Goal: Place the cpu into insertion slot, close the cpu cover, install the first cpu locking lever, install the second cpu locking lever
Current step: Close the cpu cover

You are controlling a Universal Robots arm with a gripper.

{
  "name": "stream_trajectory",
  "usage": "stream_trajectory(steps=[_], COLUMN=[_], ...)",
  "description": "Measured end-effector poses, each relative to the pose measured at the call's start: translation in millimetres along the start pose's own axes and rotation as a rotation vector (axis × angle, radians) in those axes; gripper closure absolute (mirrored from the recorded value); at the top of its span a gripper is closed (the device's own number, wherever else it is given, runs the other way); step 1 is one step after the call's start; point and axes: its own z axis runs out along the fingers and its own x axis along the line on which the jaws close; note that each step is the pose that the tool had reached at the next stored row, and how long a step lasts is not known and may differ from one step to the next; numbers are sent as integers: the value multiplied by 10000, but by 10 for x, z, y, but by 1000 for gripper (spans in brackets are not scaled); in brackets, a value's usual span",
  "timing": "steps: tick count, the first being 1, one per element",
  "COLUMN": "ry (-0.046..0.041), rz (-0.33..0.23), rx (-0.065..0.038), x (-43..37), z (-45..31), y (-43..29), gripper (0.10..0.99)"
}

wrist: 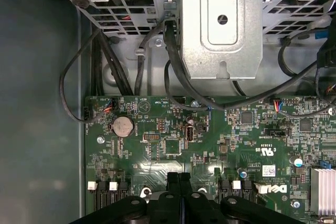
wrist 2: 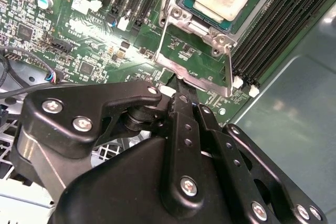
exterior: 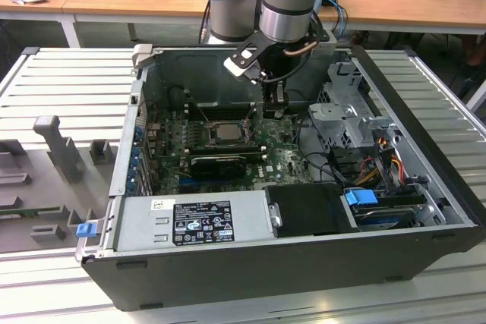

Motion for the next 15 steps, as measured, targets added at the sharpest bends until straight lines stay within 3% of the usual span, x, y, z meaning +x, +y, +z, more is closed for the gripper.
stream_trajectory(steps=[15], ry=[0], rz=[1], rx=[0], x=[0], z=[0], y=[-23], gripper=[980])
